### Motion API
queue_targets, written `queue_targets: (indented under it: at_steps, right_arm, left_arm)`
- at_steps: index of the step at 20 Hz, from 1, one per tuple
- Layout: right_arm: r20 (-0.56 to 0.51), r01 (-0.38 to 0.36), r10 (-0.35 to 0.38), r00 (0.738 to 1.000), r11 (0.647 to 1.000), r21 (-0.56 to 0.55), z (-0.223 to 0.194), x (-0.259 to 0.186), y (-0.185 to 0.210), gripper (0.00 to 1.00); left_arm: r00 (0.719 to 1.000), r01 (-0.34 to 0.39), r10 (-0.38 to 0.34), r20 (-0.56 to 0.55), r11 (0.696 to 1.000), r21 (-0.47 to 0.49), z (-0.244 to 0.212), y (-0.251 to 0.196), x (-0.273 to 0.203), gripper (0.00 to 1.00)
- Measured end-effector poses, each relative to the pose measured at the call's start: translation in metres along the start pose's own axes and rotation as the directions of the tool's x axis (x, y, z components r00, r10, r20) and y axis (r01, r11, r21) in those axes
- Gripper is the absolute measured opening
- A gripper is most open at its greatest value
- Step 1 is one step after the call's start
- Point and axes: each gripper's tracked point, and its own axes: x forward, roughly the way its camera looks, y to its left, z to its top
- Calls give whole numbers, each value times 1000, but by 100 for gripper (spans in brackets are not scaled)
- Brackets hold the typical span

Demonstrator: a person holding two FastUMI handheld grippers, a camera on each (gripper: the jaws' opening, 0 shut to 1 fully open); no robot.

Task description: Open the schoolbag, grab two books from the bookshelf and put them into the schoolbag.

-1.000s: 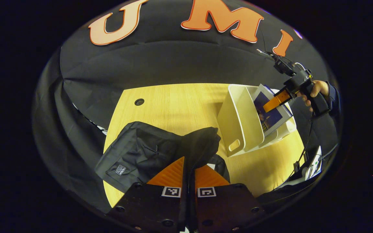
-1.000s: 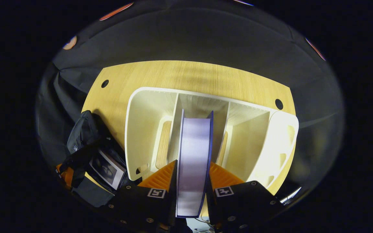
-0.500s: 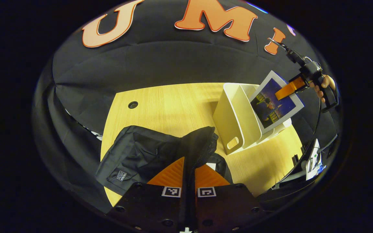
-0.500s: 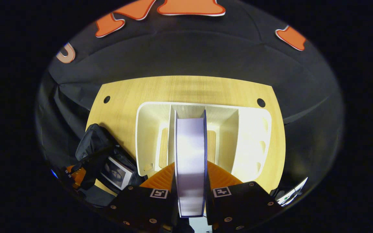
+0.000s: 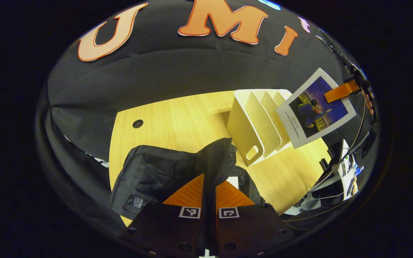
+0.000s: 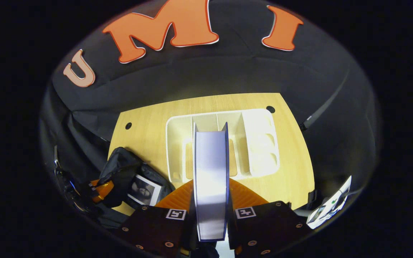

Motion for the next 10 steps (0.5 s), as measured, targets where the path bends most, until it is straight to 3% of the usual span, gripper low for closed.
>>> queue_targets:
  at_steps: [5, 6, 7, 10]
  right_arm:
    - [-2, -115, 117, 993, 982, 148, -56, -17, 28, 34]
    - [-3, -136, 139, 990, 975, 176, -66, -18, 33, 42]
    - [1, -155, 158, 987, 967, 201, -75, -18, 38, 34]
    - [22, -207, 209, 978, 938, 277, -96, -20, 52, 33]
  left_arm:
    - [999, 35, -35, 3, 998, 56, 0, 0, -4, 5]
    - [999, 40, -40, 3, 997, 68, 0, 1, -6, 5]
    - [999, 45, -46, 2, 996, 79, 1, 0, -6, 5]
    - [998, 62, -62, -3, 992, 107, 2, -2, -7, 5]
